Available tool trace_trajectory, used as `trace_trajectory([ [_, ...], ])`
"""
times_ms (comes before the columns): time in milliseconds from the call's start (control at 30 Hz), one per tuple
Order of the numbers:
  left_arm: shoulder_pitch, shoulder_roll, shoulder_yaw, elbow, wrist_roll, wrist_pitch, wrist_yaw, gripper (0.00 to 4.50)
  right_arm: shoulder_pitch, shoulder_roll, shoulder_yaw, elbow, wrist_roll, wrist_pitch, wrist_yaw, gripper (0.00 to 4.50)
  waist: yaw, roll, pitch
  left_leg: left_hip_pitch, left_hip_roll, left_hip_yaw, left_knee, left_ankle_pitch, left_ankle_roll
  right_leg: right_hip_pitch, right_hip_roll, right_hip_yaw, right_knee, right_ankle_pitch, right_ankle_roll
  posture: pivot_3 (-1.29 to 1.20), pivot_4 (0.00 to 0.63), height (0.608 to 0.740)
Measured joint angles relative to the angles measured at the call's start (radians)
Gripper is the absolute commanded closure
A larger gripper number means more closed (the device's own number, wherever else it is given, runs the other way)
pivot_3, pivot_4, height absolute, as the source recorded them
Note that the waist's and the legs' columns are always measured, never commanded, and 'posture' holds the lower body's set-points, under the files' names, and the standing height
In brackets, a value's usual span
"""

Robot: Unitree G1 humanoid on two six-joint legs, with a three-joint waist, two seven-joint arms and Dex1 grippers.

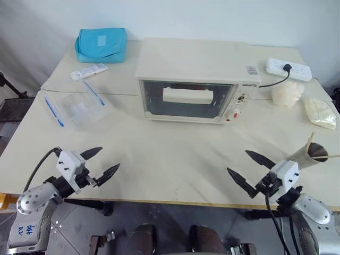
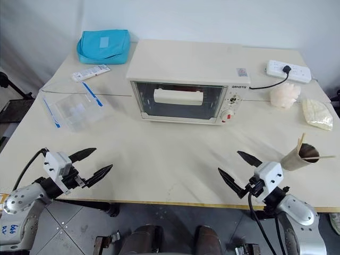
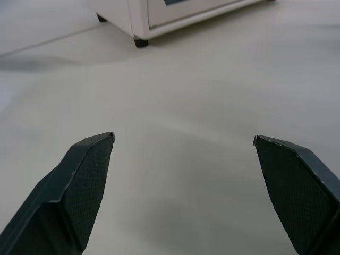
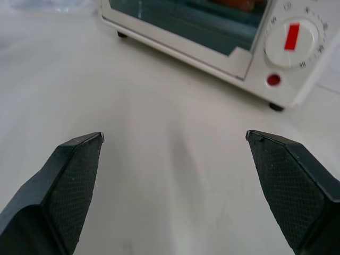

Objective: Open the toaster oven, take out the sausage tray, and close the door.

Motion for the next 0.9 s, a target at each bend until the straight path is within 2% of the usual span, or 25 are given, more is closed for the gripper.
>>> trace_trajectory([
  [167, 0.003, 0.0, 0.01, -0.019, -0.052, 0.045, -0.008, 0.03, -0.079, 0.005, 0.035, -0.037, 0.03, 0.1, -0.026, 0.0, -0.006, 0.0, 0.0, 0.0, 0.001, 0.0, 0.0, 0.0, 0.0, -0.001, 0.0, 0.0, 0.0, 0.0, 0.0, 0.0, 0.15, 0.74],
  [333, -0.018, 0.015, 0.06, -0.052, -0.239, 0.177, -0.057, 0.03, -0.271, 0.023, 0.073, -0.079, 0.074, 0.261, -0.115, 0.0, -0.015, 0.0, 0.0, 0.0, 0.001, -0.001, 0.001, 0.0, -0.001, -0.001, 0.0, 0.0, 0.001, 0.0, -0.001, 0.0, 0.15, 0.74],
  [533, -0.059, 0.016, 0.082, -0.084, -0.304, 0.222, -0.065, 0.03, -0.456, 0.026, 0.102, -0.044, 0.118, 0.428, -0.15, 0.0, -0.016, 0.0, 0.0, -0.002, 0.0, 0.0, 0.002, 0.0, 0.0, -0.001, 0.0, -0.002, 0.0, 0.0, -0.001, 0.0, 0.15, 0.74],
  [700, -0.116, 0.006, 0.086, -0.122, -0.383, 0.281, -0.039, 0.03, -0.601, 0.047, 0.133, 0.038, 0.116, 0.449, -0.13, 0.0, -0.024, 0.0, 0.0, -0.002, 0.001, 0.0, 0.002, 0.0, 0.0, -0.002, 0.0, -0.002, 0.001, 0.0, -0.001, 0.0, 0.15, 0.74],
  [900, -0.119, 0.002, 0.082, -0.125, -0.401, 0.315, -0.018, 0.03, -0.665, 0.089, 0.168, 0.104, 0.106, 0.448, -0.109, 0.0, -0.026, 0.0, 0.0, -0.002, 0.001, 0.003, 0.002, 0.0, 0.0, -0.004, 0.0, -0.003, 0.002, 0.0, -0.001, 0.0, 0.15, 0.74],
])
